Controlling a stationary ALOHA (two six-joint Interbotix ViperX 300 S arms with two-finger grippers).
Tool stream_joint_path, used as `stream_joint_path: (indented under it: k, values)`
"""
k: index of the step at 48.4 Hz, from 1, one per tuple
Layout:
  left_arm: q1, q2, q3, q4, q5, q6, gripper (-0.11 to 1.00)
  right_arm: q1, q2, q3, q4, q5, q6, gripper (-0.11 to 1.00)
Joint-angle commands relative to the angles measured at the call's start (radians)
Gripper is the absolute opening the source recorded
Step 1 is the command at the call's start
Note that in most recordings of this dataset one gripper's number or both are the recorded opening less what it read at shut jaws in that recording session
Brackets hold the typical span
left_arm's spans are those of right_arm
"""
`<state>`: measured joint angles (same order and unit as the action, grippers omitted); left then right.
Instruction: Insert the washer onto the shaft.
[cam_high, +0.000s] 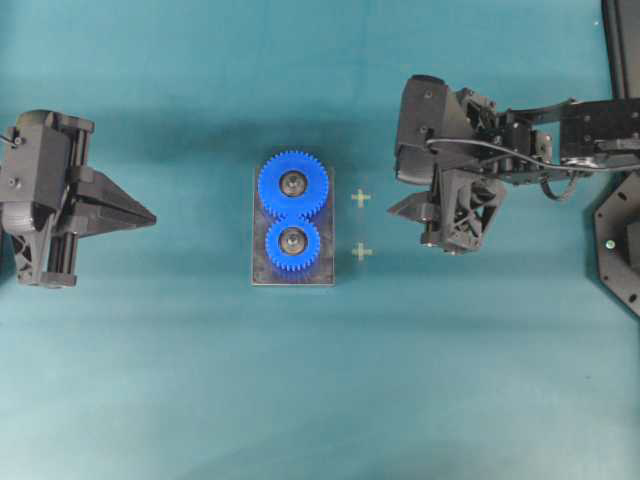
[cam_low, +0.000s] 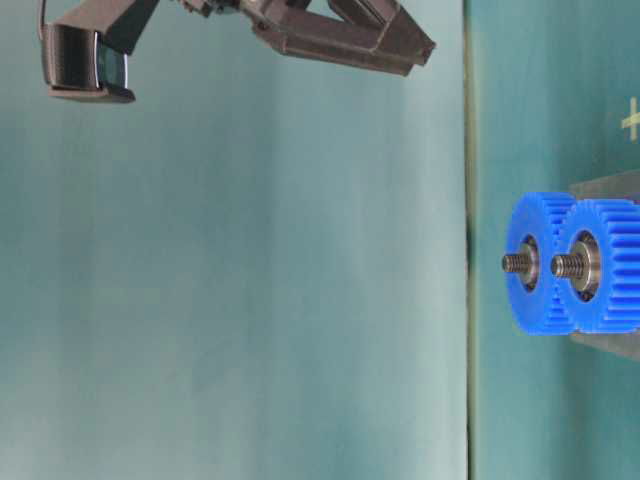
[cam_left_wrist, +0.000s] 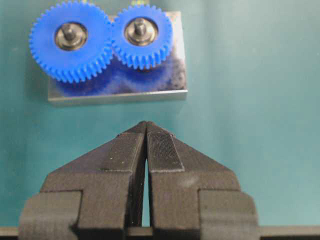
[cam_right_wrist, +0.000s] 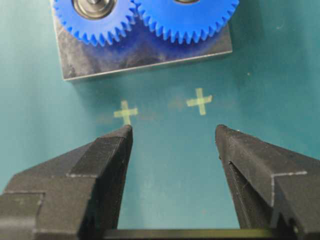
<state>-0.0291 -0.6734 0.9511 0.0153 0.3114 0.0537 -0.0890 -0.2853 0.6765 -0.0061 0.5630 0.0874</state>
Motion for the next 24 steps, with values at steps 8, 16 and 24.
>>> stream_joint_path:
  k: [8, 16, 24]
  values:
    - [-0.008, -0.005, -0.012, 0.003, -0.005, -0.002, 0.0, -0.002, -0.02, -0.008, 0.0, -0.008, -0.008, 0.69]
    - [-0.008, -0.003, -0.017, 0.003, -0.005, -0.002, 0.0, -0.002, -0.02, -0.008, 0.0, -0.009, -0.008, 0.69]
    - [-0.008, -0.003, -0.02, 0.003, -0.006, -0.002, 0.0, -0.002, -0.021, -0.008, 0.0, -0.009, -0.008, 0.69]
